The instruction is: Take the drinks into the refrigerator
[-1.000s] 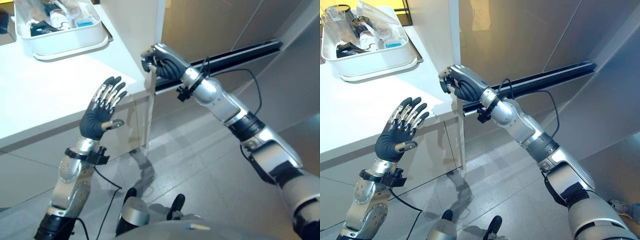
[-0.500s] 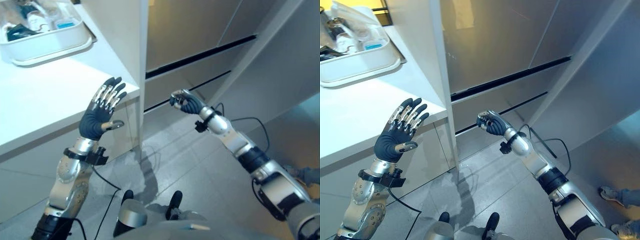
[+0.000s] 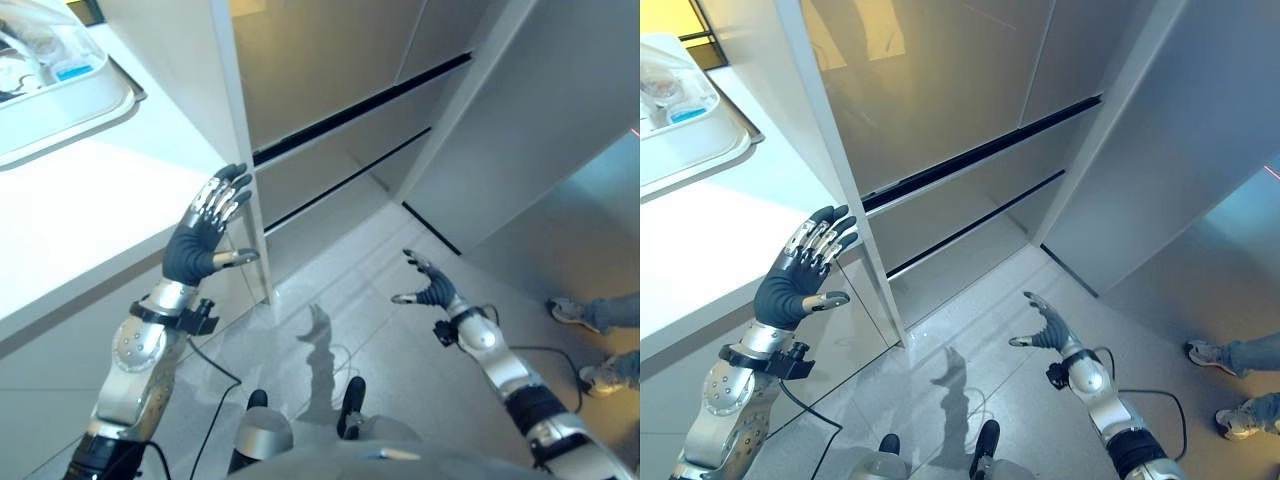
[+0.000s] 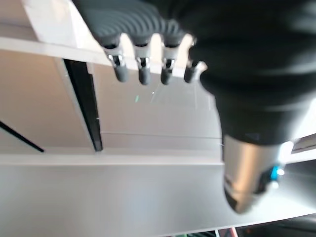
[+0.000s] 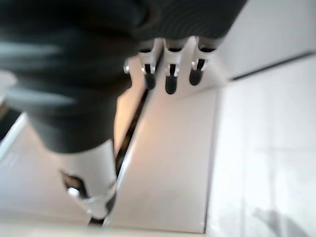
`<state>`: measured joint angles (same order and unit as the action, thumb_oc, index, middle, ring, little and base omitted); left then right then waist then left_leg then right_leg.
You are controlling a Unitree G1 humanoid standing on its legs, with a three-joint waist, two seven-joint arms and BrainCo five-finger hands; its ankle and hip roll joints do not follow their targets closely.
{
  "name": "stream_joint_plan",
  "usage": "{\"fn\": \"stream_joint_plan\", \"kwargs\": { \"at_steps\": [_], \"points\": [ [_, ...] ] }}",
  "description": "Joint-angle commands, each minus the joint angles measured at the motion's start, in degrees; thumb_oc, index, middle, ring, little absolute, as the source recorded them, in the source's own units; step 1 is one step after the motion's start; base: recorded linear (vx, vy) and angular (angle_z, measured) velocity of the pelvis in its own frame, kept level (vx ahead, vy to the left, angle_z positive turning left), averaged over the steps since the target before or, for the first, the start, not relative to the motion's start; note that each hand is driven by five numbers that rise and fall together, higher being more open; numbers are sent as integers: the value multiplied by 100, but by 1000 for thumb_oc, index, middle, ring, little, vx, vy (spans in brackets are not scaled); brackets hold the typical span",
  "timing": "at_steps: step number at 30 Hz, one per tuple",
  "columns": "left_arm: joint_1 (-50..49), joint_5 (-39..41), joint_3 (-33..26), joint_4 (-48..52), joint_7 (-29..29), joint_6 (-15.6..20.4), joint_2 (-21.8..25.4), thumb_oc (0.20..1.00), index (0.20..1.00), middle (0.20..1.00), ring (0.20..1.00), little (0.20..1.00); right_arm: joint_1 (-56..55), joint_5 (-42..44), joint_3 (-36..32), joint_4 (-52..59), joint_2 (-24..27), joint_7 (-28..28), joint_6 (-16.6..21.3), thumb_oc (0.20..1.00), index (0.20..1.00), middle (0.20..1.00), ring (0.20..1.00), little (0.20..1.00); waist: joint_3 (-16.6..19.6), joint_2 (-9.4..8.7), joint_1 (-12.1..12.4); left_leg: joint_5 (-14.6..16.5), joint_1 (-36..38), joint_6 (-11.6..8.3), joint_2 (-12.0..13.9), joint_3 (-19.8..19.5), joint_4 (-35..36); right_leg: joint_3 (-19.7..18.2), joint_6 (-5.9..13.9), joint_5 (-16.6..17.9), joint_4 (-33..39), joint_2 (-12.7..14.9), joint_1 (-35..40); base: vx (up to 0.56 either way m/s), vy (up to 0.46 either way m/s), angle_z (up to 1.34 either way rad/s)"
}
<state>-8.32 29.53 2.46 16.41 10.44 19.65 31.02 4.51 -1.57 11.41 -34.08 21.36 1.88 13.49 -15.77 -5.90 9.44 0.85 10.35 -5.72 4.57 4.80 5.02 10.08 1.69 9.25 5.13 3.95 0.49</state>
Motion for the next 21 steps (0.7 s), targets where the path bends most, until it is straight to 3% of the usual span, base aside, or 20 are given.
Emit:
{"fn": "stream_joint_plan", "kwargs": {
  "at_steps": [1,3,9,13,15,17,21],
  "points": [
    [-209,-303,46,-232,21,262,17,1000,1000,1000,1000,1000,75,573,-214,-305,97,207,246,1000,1000,1000,1000,1000,347,98,-136,193,-339,518,-340,-181,-2,-98,472,-623,-762,260,37,-3,19,-3],
    [-266,-356,176,-773,62,139,-21,1000,1000,1000,1000,1000,-55,806,-313,-750,-39,182,209,1000,1000,1000,1000,1000,352,108,-205,192,-336,520,-337,-142,-2,-133,476,-607,-763,258,18,-18,24,-5],
    [-145,-1828,619,-2772,-135,157,109,1000,1000,1000,1000,1000,-202,854,-217,-2004,-244,87,28,1000,1000,1000,1000,1000,410,145,-373,216,-315,529,-341,-40,-2,-259,487,-604,-789,220,-38,-5,20,-12],
    [64,-2557,842,-4484,-433,29,-252,1000,1000,1000,1000,1000,-237,725,-72,-2391,-326,57,-36,1000,1000,1000,1000,1000,440,183,-468,227,-293,532,-340,45,-2,-330,494,-596,-790,200,-61,-6,24,-11],
    [139,-2728,829,-4989,-530,-63,-384,1000,1000,1000,1000,1000,-225,729,-69,-2483,-347,63,-53,1000,1000,1000,1000,1000,441,189,-486,224,-295,533,-342,59,-2,-349,490,-598,-787,194,-63,-8,16,-10],
    [312,-3026,701,-6230,-741,-258,-727,1000,1000,1000,1000,1000,-197,668,-32,-2721,-409,90,-110,1000,1000,1000,1000,1000,472,205,-536,223,-294,534,-338,101,-2,-383,477,-596,-774,180,-74,-6,18,-4],
    [565,-2808,72,-8303,-953,-783,-1221,1000,1000,1000,1000,1000,-152,571,45,-2992,-496,91,-205,1000,1000,1000,1000,1000,537,198,-577,236,-274,540,-342,163,-2,-450,457,-599,-753,141,-71,7,11,-9]
  ]
}}
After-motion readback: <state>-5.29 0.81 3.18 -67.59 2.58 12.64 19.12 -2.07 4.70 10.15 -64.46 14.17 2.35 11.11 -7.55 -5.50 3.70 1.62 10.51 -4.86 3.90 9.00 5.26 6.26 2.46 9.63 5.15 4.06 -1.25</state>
